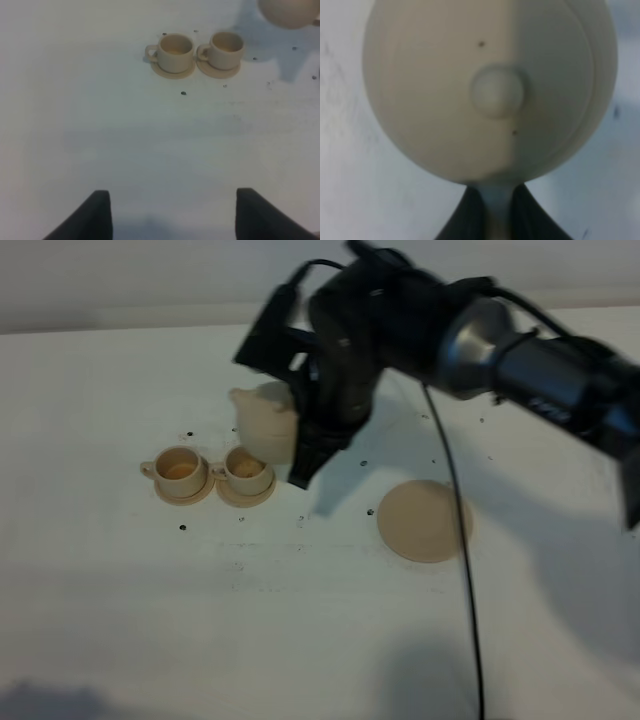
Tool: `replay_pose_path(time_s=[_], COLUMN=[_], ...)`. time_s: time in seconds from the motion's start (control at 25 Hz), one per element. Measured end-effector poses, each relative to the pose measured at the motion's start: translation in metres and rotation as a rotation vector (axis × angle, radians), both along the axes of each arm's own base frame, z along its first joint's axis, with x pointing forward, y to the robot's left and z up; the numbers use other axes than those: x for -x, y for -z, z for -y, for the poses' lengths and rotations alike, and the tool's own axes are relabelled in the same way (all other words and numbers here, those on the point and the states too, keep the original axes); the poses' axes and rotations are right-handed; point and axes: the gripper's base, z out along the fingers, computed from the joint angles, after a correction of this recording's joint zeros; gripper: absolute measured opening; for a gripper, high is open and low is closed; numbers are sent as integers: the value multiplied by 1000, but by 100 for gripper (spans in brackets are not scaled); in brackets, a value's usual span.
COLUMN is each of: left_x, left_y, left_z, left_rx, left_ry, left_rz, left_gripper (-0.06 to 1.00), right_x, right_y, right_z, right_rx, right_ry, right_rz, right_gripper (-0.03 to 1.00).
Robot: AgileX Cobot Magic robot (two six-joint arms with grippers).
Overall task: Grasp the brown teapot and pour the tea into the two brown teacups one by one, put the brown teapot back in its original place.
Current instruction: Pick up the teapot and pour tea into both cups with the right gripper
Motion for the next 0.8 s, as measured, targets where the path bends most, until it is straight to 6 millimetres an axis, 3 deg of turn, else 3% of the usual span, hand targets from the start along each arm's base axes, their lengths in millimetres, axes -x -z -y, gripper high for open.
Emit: replay_pose_path(time_s=[0.4, 0.8], left_x=[0, 0], left_y=[0, 0], left_z=[0, 0], left_rx=[0, 0], left_ry=[0, 0], left_rz=[0, 0], left_gripper=[51, 51], right_x=[-11, -23], right_y=[19, 34], right_z=[-59, -74], right_rx=[107, 156], right_ry=[-188, -328], right_rz=[230, 417], right_gripper=[9, 9])
